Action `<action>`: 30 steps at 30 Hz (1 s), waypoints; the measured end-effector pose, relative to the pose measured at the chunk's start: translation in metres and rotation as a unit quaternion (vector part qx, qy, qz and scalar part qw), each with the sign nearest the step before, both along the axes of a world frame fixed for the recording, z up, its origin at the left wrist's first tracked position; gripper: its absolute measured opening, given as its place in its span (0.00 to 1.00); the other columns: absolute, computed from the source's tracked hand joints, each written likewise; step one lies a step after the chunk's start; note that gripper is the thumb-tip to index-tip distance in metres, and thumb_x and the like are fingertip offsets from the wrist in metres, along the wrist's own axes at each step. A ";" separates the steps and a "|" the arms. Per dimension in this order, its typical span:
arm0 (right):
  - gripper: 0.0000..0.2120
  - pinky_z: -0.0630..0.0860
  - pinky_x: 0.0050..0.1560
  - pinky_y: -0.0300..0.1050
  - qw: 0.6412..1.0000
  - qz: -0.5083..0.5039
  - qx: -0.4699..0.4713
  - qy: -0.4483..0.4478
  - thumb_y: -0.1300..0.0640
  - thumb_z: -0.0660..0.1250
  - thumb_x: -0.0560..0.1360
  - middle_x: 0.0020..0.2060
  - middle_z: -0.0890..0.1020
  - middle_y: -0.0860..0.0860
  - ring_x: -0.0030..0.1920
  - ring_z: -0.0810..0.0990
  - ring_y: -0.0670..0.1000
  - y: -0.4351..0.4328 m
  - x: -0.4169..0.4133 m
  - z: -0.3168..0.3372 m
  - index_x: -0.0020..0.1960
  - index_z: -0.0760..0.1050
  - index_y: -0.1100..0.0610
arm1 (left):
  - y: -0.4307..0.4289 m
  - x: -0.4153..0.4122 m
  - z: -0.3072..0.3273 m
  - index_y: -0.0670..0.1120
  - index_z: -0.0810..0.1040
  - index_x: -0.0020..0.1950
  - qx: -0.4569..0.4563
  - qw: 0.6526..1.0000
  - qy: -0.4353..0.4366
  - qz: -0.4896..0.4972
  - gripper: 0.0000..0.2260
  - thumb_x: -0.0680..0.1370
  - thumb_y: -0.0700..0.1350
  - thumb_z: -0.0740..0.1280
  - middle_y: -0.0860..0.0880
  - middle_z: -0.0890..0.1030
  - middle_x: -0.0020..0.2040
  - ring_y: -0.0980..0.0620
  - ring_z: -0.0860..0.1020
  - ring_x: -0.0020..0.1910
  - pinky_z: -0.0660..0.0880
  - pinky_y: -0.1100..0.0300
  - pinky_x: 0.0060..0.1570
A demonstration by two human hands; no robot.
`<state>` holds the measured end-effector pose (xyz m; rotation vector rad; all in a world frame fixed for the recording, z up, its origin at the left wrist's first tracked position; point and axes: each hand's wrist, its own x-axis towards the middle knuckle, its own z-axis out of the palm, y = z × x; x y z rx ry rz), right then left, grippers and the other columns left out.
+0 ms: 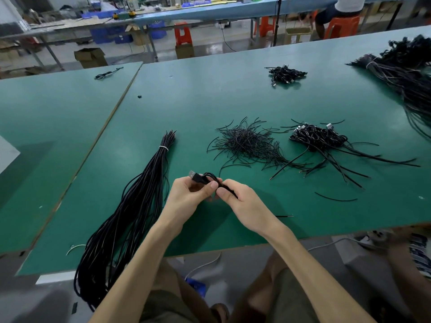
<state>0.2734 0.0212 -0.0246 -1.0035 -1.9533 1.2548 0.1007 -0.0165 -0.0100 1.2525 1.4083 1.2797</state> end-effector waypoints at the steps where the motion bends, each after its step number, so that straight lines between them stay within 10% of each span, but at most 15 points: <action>1: 0.11 0.74 0.51 0.49 1.000 -0.002 0.000 -0.002 0.52 0.60 0.86 0.43 0.81 0.46 0.45 0.77 0.49 0.000 0.000 0.000 0.51 0.78 0.54 | 0.000 -0.003 0.000 0.52 0.88 0.47 -0.005 1.000 -0.017 -0.017 0.04 0.76 0.48 0.75 0.46 0.86 0.40 0.53 0.81 0.38 0.77 0.66 0.45; 14: 0.16 0.71 0.46 0.40 1.000 -0.001 0.009 0.029 0.56 0.58 0.87 0.38 0.81 0.41 0.41 0.76 0.42 -0.001 0.002 0.005 0.43 0.78 0.53 | -0.005 0.006 -0.008 0.45 0.88 0.47 0.022 0.996 -0.090 -0.018 0.05 0.72 0.43 0.77 0.44 0.87 0.43 0.51 0.83 0.41 0.79 0.63 0.47; 30: 0.20 0.65 0.36 0.36 0.998 -0.033 -0.009 0.054 0.48 0.57 0.87 0.29 0.74 0.38 0.32 0.68 0.40 -0.001 0.000 0.007 0.39 0.74 0.53 | -0.003 0.017 -0.003 0.43 0.86 0.43 0.050 0.998 0.022 0.026 0.03 0.73 0.36 0.77 0.46 0.86 0.39 0.52 0.84 0.41 0.78 0.63 0.47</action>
